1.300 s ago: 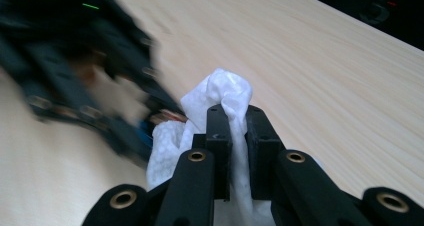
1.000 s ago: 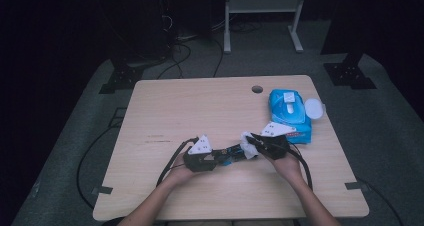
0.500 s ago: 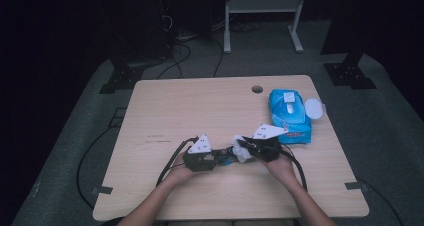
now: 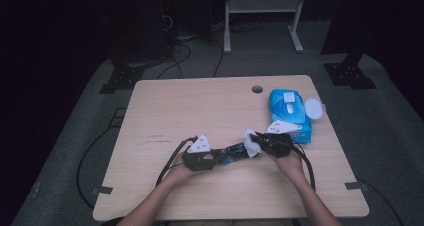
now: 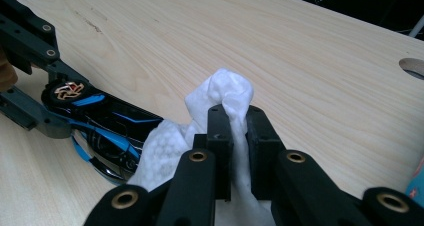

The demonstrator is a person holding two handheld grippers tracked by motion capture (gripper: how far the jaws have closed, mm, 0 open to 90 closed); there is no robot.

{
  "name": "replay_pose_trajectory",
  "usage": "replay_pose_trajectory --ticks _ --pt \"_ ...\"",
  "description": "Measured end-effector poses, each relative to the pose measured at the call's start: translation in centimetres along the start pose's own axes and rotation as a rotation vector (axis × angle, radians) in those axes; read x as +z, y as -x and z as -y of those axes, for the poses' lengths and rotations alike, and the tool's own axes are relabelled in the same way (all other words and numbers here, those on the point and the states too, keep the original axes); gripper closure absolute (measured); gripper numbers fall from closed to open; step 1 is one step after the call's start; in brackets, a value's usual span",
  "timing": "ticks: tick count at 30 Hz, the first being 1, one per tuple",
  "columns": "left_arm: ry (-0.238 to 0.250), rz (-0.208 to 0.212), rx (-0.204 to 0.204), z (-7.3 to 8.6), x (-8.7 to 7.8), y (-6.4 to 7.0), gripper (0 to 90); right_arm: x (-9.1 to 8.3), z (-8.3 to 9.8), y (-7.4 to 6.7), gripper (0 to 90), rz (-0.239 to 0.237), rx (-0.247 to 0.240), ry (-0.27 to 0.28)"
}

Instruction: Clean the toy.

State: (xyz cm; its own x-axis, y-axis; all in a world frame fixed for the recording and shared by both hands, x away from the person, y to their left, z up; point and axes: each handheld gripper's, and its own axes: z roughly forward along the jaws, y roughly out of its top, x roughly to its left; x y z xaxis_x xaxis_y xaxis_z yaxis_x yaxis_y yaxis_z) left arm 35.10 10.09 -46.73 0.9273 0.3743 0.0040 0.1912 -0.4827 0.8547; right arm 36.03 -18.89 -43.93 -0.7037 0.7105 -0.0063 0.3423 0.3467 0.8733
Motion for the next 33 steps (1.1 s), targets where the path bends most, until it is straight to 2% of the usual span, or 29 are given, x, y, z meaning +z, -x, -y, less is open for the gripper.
replay_pose_trajectory --ticks 5,6,7,9,11,15,16,17,18,20,22,27,30,33 --pt "0.0 0.003 -0.002 -0.1 0.2 0.0 67.4 0.3 -0.5 -0.8 82.7 -0.009 -0.018 0.009" --pt "0.003 0.002 -0.001 -0.2 0.3 0.0 67.4 0.8 -0.8 -1.6 82.7 -0.036 -0.029 0.009" --pt "0.003 0.002 -0.001 -0.2 0.3 0.0 67.5 0.8 -0.8 -1.6 82.7 -0.036 -0.029 0.009" --pt "0.003 -0.001 -0.001 -0.3 0.4 0.0 67.3 1.5 -1.1 -2.6 82.7 -0.047 -0.055 0.004" --pt "0.003 -0.001 -0.001 -0.3 0.4 0.0 67.3 2.0 -1.5 -3.2 82.7 -0.092 -0.049 0.005" --pt "0.007 -0.002 0.001 -0.4 0.6 0.0 67.3 3.3 -2.2 -5.3 82.7 -0.176 -0.058 0.011" --pt "0.009 -0.003 -0.003 -0.4 0.7 0.0 67.3 3.8 -2.7 -6.4 82.7 -0.224 -0.069 0.018" --pt "0.009 -0.003 -0.003 -0.4 0.7 0.0 67.3 3.8 -2.7 -6.4 82.7 -0.224 -0.069 0.018" --pt "0.007 -0.004 0.002 -0.4 0.7 -0.1 67.4 4.2 -3.0 -7.2 82.6 -0.224 -0.116 0.015" --pt "0.005 -0.004 0.004 -0.4 0.6 -0.1 67.4 4.3 -3.0 -7.3 82.6 -0.216 -0.131 0.007" --pt "0.002 -0.005 0.012 -0.4 0.6 -0.2 67.4 4.2 -2.9 -6.7 82.7 -0.197 -0.128 0.004" --pt "0.014 -0.011 -0.001 -0.3 0.6 -0.5 67.3 3.0 -2.4 -4.2 82.7 -0.095 -0.134 -0.013" --pt "0.014 -0.024 -0.007 -0.3 0.5 -0.9 67.3 1.9 -1.9 -2.4 82.7 -0.041 -0.117 -0.023" --pt "0.021 -0.018 -0.005 -0.3 0.4 -1.1 67.3 0.8 -1.2 -0.5 82.6 0.002 -0.083 -0.022"
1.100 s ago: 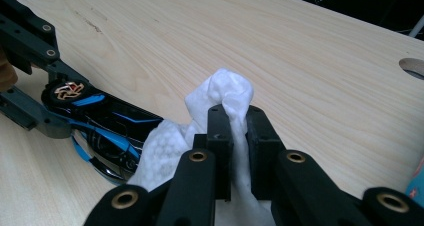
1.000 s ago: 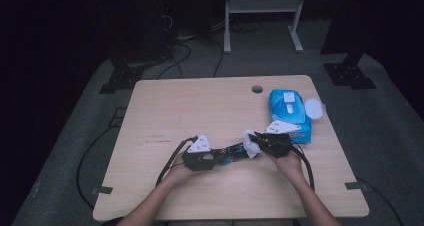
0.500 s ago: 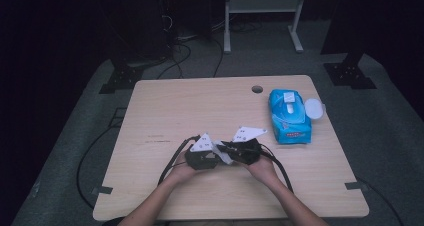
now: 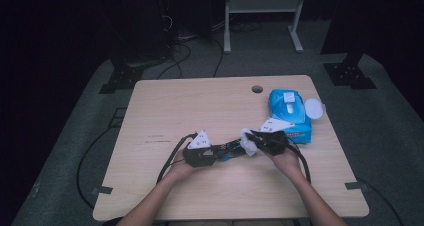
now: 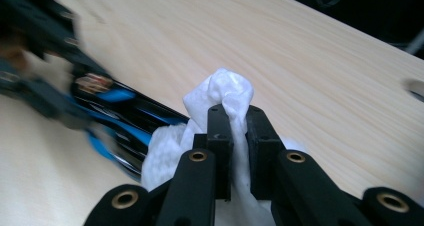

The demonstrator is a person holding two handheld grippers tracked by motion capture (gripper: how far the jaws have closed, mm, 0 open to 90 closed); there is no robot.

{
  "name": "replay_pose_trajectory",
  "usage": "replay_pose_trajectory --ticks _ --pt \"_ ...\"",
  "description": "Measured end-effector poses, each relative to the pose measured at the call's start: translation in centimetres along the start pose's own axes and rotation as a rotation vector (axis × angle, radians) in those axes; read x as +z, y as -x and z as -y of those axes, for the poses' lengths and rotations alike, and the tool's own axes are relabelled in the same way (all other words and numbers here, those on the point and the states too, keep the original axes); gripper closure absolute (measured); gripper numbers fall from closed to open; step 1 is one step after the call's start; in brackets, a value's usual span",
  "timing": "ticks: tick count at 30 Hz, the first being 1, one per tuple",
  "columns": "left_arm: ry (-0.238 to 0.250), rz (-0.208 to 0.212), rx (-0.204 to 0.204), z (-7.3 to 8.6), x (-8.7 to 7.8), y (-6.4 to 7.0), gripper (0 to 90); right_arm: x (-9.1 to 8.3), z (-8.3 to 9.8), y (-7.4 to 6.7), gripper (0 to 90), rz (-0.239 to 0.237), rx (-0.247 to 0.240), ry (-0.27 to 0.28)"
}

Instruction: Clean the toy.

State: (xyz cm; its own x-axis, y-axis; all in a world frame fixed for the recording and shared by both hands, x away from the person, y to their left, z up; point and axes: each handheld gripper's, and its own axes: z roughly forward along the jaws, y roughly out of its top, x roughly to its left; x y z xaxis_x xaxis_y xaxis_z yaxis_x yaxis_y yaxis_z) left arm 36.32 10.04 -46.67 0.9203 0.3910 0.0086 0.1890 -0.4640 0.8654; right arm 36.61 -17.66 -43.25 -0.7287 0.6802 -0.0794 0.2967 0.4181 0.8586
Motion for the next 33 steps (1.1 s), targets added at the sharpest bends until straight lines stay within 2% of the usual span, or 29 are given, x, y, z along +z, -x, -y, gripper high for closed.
replay_pose_trajectory --ticks 3,6,8,11,13,14,17,21,22,26,29,33 --pt "-0.006 -0.004 0.011 -0.1 0.0 -0.2 67.0 -0.5 0.7 1.3 82.6 0.023 0.02 -0.016" --pt "-0.01 -0.012 0.014 0.0 -0.1 -0.3 66.5 -0.4 0.7 1.2 82.6 0.024 0.017 -0.02" --pt "0.0 -0.02 -0.001 0.1 -0.1 -0.6 65.5 -0.3 0.6 1.1 82.7 0.018 0.024 -0.015" --pt "0.002 -0.028 0.0 0.1 -0.1 -0.9 65.1 0.3 -0.1 0.7 82.7 -0.002 0.031 -0.004" --pt "0.004 -0.031 0.001 0.1 0.0 -1.0 65.2 0.9 -1.0 0.1 82.7 -0.032 0.022 0.008" --pt "0.005 -0.031 0.002 0.1 0.0 -1.0 65.3 1.4 -1.5 -0.5 82.7 -0.048 0.003 0.016" --pt "-0.001 -0.039 0.007 0.1 -0.2 -1.1 65.2 2.8 -2.2 -1.3 82.7 -0.086 -0.011 0.008" --pt "0.013 -0.037 -0.041 0.4 -0.6 -1.9 63.5 3.0 -2.0 -1.0 82.6 -0.076 0.003 0.002" --pt "0.013 -0.037 -0.041 0.4 -0.6 -1.9 63.2 3.0 -2.0 -1.0 82.6 -0.076 0.003 0.002" --pt "0.045 -0.022 -0.068 0.2 -1.0 -2.0 60.3 2.8 -1.1 -1.2 82.6 -0.053 -0.027 0.04" --pt "0.072 -0.005 -0.113 0.0 -1.4 -2.2 55.9 2.7 -0.8 -1.6 82.7 -0.027 -0.079 0.061" --pt "0.102 0.01 -0.173 0.0 -1.8 -2.6 51.1 2.6 -0.3 -1.9 82.8 -0.018 -0.092 0.094"
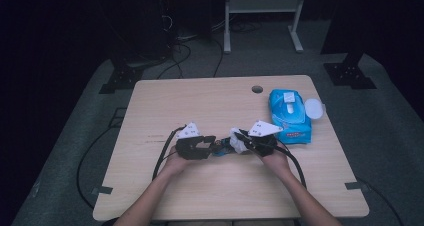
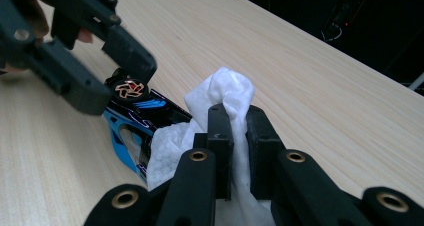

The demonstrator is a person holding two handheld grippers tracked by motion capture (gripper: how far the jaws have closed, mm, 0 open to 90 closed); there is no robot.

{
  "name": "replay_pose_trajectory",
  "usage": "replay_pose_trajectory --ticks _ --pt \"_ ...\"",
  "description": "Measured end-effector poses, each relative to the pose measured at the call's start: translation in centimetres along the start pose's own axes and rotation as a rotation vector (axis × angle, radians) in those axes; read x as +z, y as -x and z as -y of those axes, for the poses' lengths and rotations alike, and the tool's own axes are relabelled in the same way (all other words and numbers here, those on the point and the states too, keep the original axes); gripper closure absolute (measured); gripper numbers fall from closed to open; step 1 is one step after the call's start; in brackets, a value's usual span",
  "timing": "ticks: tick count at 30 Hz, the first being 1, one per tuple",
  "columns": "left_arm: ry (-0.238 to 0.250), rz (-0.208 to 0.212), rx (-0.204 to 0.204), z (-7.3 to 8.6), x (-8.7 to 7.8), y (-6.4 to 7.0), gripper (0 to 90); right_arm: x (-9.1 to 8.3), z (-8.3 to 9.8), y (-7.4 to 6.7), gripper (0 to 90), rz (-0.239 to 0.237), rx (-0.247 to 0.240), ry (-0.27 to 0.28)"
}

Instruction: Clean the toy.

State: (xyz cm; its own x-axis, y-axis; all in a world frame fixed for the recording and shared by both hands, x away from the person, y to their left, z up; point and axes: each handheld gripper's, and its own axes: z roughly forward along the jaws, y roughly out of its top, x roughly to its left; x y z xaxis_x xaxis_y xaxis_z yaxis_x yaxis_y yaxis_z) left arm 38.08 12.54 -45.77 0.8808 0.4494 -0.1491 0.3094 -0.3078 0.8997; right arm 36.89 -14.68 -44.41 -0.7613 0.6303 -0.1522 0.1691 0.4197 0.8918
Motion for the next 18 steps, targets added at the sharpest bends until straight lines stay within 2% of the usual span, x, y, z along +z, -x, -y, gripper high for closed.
replay_pose_trajectory --ticks 2,5,9,11,13,15,18 --pt "0.026 0.009 -0.05 -0.05 -0.15 -0.42 49.5 -0.11 0.08 0.03 82.8 -0.007 0.003 0.003" --pt "0.024 0.006 -0.085 0.08 0.03 -0.56 48.7 -0.22 0.21 0.05 82.8 -0.014 0.007 0.004" --pt "-0.018 0.006 -0.085 0.34 0.48 -0.36 46.7 -0.53 0.27 0.0 82.8 -0.029 0.002 -0.001" --pt "0.009 0.018 -0.111 0.26 0.39 -0.45 47.0 -0.67 0.33 -0.1 82.8 -0.032 -0.016 0.001" --pt "0.041 0.02 -0.145 0.06 0.08 -0.69 47.1 -0.71 0.38 -0.07 82.8 -0.038 -0.013 0.005" --pt "0.049 -0.014 -0.146 -0.09 -0.19 -0.79 47.0 -0.66 0.4 -0.09 82.8 -0.033 -0.015 0.006" --pt "0.07 -0.015 -0.175 0.0 -0.44 -1.11 45.9 -0.71 0.5 0.0 82.8 -0.044 -0.002 0.012"
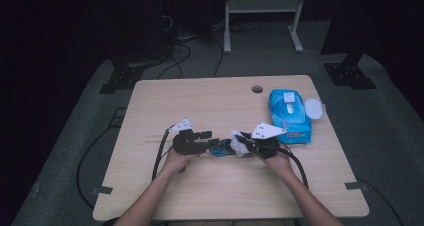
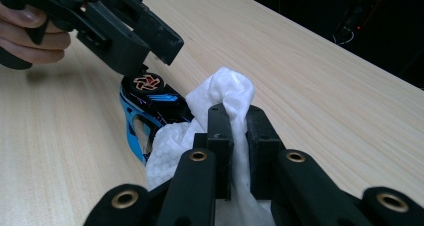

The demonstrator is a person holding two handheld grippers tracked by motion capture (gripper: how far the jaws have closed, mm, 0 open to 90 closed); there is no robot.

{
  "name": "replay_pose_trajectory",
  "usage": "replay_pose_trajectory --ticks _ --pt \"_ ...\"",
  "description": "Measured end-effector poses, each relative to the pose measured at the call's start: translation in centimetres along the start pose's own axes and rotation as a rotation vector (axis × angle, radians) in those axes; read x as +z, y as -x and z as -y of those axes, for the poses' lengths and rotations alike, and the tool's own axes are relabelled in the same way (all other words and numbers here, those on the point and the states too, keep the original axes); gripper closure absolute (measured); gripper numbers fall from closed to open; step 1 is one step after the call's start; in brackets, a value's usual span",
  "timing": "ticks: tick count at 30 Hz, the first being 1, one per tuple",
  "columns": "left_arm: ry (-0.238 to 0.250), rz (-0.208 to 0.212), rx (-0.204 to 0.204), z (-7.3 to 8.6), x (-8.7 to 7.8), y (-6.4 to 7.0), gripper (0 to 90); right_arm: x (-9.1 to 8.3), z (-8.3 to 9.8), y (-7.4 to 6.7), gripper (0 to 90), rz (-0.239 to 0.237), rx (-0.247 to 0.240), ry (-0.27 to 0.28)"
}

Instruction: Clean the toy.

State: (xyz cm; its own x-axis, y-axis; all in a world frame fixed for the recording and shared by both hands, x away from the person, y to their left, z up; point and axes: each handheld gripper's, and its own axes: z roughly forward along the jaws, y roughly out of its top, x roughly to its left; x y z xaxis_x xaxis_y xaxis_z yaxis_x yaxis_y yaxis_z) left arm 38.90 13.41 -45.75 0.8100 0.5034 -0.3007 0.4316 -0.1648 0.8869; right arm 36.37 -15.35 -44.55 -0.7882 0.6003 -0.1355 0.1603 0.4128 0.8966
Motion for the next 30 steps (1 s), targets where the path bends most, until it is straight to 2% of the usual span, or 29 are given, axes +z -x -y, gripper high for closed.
replay_pose_trajectory --ticks 4,7,13,14,18,22,25,26,27,30 --pt "-0.024 -0.005 0.008 0.2 0.4 0.0 44.8 -0.1 0.0 0.0 82.8 -0.006 -0.006 -0.002" --pt "-0.021 -0.004 0.013 0.2 0.5 0.1 44.1 -0.1 0.0 0.0 82.7 -0.009 -0.005 -0.003" --pt "-0.03 -0.022 0.081 0.3 0.2 0.9 44.0 -0.5 0.0 -0.2 82.5 -0.024 0.006 0.001" --pt "-0.027 -0.025 0.123 0.5 0.1 1.4 44.3 -0.8 0.0 -0.5 82.5 -0.031 0.001 0.002" --pt "-0.038 -0.026 0.154 0.6 -0.2 1.8 43.5 -1.2 0.1 -0.7 82.4 -0.041 -0.002 0.006" --pt "-0.057 -0.002 0.174 0.7 -0.3 1.9 41.0 -1.8 0.2 -1.3 82.1 -0.05 -0.007 0.008" --pt "-0.077 -0.02 0.214 0.8 -0.2 2.2 41.1 -2.4 0.5 -1.6 81.8 -0.072 -0.007 0.009" --pt "-0.09 -0.029 0.232 0.9 -0.1 2.3 40.4 -2.8 0.7 -1.9 81.8 -0.102 -0.006 -0.01" --pt "-0.105 -0.029 0.232 1.1 0.0 2.3 40.4 -2.8 0.7 -1.9 81.8 -0.102 -0.006 -0.01" --pt "-0.145 -0.028 0.257 1.7 0.4 2.5 40.0 -2.8 1.2 -2.6 81.5 -0.108 -0.05 -0.098"
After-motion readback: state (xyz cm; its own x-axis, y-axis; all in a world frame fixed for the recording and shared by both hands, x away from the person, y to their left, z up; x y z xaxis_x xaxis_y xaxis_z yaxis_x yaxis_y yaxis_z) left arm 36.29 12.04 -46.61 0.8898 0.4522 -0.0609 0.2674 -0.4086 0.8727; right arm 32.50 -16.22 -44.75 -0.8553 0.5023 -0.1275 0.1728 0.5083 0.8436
